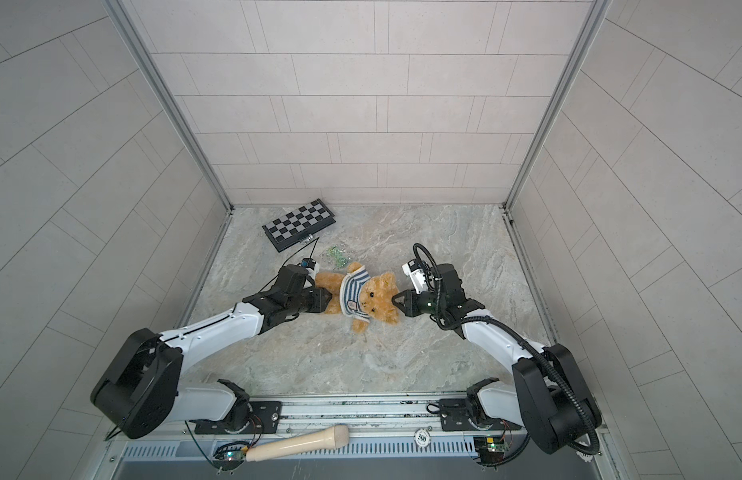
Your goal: Dress the teddy bear
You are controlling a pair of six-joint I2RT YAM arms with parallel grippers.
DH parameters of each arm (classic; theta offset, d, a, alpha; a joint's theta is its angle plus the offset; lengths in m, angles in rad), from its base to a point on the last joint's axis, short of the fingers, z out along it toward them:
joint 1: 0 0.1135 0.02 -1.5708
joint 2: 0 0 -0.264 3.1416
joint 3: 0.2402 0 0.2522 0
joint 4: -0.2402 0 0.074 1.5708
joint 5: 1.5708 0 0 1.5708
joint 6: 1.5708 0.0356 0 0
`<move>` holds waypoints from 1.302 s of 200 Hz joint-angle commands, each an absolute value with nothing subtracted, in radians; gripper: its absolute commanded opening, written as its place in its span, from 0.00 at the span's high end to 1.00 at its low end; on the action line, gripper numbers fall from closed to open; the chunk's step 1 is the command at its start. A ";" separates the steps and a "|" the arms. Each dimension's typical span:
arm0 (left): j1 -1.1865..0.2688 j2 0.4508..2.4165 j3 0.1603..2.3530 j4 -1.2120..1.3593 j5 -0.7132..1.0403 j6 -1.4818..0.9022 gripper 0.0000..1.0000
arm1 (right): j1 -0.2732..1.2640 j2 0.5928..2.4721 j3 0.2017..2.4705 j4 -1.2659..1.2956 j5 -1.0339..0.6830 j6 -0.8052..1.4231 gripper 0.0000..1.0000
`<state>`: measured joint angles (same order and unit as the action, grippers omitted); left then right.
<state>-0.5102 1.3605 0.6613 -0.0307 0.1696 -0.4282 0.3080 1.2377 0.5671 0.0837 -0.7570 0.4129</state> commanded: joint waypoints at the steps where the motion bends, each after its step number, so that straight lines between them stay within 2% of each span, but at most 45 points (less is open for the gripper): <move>1: -0.509 1.387 0.652 -0.011 0.141 -0.412 0.54 | 0.303 1.215 0.591 -0.008 -0.645 0.349 0.78; 23: -0.509 1.404 0.650 -0.010 0.129 -0.408 0.54 | 0.304 1.178 0.587 -0.022 -0.609 0.339 0.71; 36: -0.509 1.404 0.652 -0.023 0.104 -0.401 0.54 | 0.303 1.153 0.584 -0.042 -0.601 0.329 0.62; 79: -0.518 1.413 0.657 -0.036 0.092 -0.394 0.54 | 0.305 1.055 0.567 -0.084 -0.585 0.333 0.51; 118: -0.535 1.420 0.655 -0.031 0.089 -0.401 0.55 | 0.308 1.025 0.542 -0.014 -0.649 0.388 0.35; 143: -0.543 1.420 0.651 -0.028 0.089 -0.403 0.55 | 0.324 1.078 0.533 0.064 -0.683 0.423 0.31; 174: -0.546 1.409 0.644 -0.023 0.090 -0.407 0.55 | 0.371 1.158 0.547 0.147 -0.694 0.441 0.30; 199: -0.547 1.409 0.640 -0.019 0.096 -0.411 0.55 | 0.400 1.231 0.586 0.128 -0.680 0.406 0.33; 215: -0.548 1.404 0.636 -0.015 0.102 -0.413 0.56 | 0.400 1.257 0.590 0.135 -0.666 0.403 0.40; 227: -0.550 1.389 0.630 -0.015 0.107 -0.415 0.56 | 0.400 1.266 0.590 0.135 -0.644 0.392 0.51; 244: -0.557 1.344 0.613 -0.024 0.106 -0.422 0.56 | 0.400 1.275 0.591 0.136 -0.631 0.379 0.71; 260: -0.571 1.266 0.588 -0.033 0.105 -0.435 0.55 | 0.399 1.289 0.597 0.121 -0.624 0.355 0.82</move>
<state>-0.5514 1.3663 0.6258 -0.0059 0.1043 -0.4152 0.3977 1.2701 0.5720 0.1143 -0.6518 0.3893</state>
